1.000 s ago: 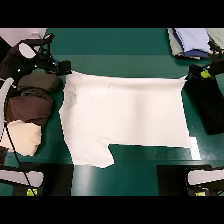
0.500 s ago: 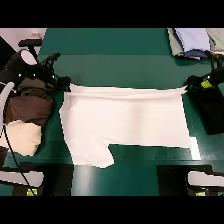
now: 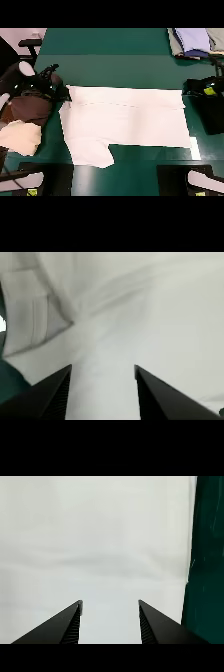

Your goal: Fold the shirts.

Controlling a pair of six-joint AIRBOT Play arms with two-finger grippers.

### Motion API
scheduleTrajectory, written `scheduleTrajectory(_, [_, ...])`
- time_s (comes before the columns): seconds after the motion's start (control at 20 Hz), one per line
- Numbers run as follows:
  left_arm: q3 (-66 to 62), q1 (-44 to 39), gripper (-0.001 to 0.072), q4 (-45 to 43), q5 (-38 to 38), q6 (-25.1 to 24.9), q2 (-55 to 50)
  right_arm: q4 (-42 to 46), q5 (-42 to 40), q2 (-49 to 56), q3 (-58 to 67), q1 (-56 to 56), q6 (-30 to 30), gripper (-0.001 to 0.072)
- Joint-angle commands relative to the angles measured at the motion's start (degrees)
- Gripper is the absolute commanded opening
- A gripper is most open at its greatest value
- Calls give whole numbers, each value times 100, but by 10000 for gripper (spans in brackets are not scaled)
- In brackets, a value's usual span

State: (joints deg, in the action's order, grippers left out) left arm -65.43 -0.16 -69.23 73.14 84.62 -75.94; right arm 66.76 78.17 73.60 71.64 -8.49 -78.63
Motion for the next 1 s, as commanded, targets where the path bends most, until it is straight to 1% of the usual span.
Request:
scheduleTrajectory(0.0, [1384,-4,468,-140,129,138,1320,-120,243,-748,-216,-245,9,414])
scheduleTrajectory(0.15, [2861,-4,469,-103,166,636,2507,-125,4,-1257,-573,-313,11,413])
scheduleTrajectory(0.25, [3552,-4,469,33,190,824,3112,-129,2,-1384,-678,-313,11,411])
scheduleTrajectory(0.35, [3982,-4,468,184,186,841,3447,-164,-9,-1381,-678,-302,13,410])
scheduleTrajectory(0.45, [4269,-4,469,358,151,839,3530,-282,-46,-1381,-678,-302,33,410])
scheduleTrajectory(0.7, [4765,-4,468,894,-490,793,3530,-278,-63,-1381,-678,-302,33,410])
scheduleTrajectory(0.8, [4868,-162,468,975,-761,796,3530,-275,-66,-1381,-678,-302,33,410])
scheduleTrajectory(0.95, [4929,-629,467,1165,-1021,802,3530,-278,-61,-1381,-678,-302,33,409])
